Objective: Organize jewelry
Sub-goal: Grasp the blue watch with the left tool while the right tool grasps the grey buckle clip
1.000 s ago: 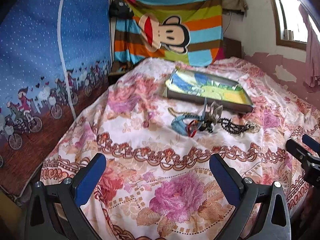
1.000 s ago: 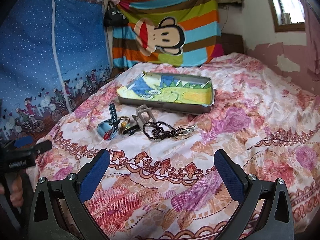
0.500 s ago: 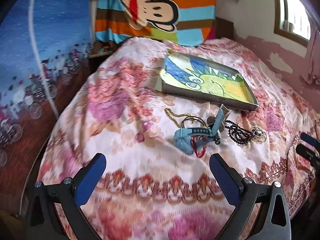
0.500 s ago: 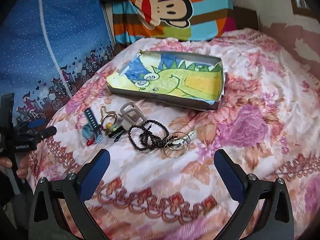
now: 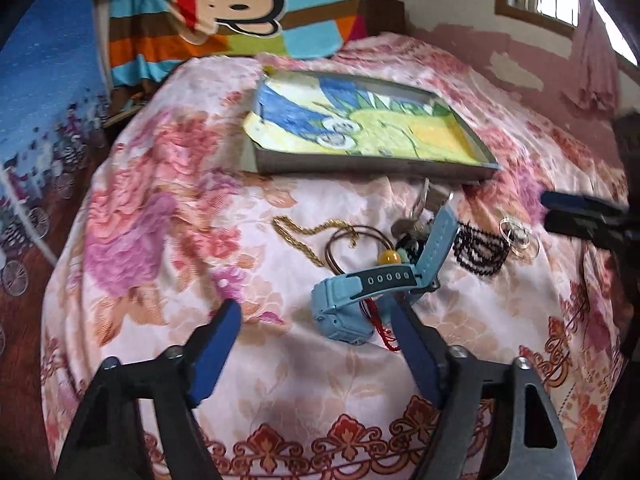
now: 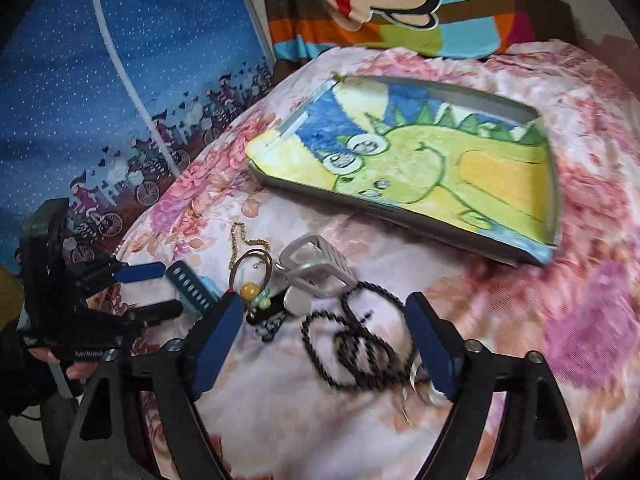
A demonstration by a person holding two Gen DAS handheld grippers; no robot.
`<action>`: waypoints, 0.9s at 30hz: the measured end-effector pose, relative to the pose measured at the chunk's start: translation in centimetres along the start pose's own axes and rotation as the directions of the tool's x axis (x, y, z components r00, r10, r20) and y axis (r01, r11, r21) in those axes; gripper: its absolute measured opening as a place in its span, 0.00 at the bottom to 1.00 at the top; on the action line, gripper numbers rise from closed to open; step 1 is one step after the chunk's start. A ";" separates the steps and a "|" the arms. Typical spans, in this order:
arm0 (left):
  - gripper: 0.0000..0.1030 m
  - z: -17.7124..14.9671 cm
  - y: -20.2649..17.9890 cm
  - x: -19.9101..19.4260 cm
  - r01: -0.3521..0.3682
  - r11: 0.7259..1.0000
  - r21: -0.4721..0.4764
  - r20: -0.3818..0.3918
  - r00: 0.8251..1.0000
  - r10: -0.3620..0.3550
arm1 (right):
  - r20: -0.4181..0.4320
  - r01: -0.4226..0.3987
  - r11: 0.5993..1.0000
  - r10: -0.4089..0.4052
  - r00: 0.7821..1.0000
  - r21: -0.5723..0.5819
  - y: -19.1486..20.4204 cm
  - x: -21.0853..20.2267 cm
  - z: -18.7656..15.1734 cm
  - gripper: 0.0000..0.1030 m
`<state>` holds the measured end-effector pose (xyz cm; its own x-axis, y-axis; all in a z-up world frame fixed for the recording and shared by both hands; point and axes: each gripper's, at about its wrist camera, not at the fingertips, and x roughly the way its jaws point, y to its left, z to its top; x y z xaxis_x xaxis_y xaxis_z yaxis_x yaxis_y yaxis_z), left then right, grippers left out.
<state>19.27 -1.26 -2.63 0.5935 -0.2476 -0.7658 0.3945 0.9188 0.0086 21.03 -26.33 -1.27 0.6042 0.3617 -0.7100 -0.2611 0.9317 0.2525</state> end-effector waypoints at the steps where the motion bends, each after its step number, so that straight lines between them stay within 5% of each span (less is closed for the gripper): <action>1: 0.64 0.0 0.0 0.5 0.010 1.000 0.006 -0.014 1.000 -0.009 | -0.011 -0.005 1.000 0.005 1.000 0.002 0.0 0.7 0.2 0.72; 8: 0.45 0.1 0.5 3.3 0.020 1.000 -0.009 -0.087 0.996 -0.021 | -0.067 -0.044 0.998 0.047 0.997 0.048 -0.2 4.5 1.3 0.61; 17: 0.09 0.6 1.7 3.8 0.073 0.986 -0.147 -0.110 0.990 -0.089 | -0.072 -0.090 0.992 0.097 0.993 0.091 -0.4 5.0 0.7 0.15; 27: 0.07 1.5 2.4 0.6 0.022 0.973 -0.229 -0.064 0.997 -0.038 | -0.003 -0.119 0.982 0.121 0.993 0.145 -1.6 2.8 -0.5 0.08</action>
<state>21.62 0.31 -2.12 0.5322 -0.2620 -0.8051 0.2362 0.9591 -0.1560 22.76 -26.87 -3.99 0.5661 0.4714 -0.6762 -0.2196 0.8769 0.4275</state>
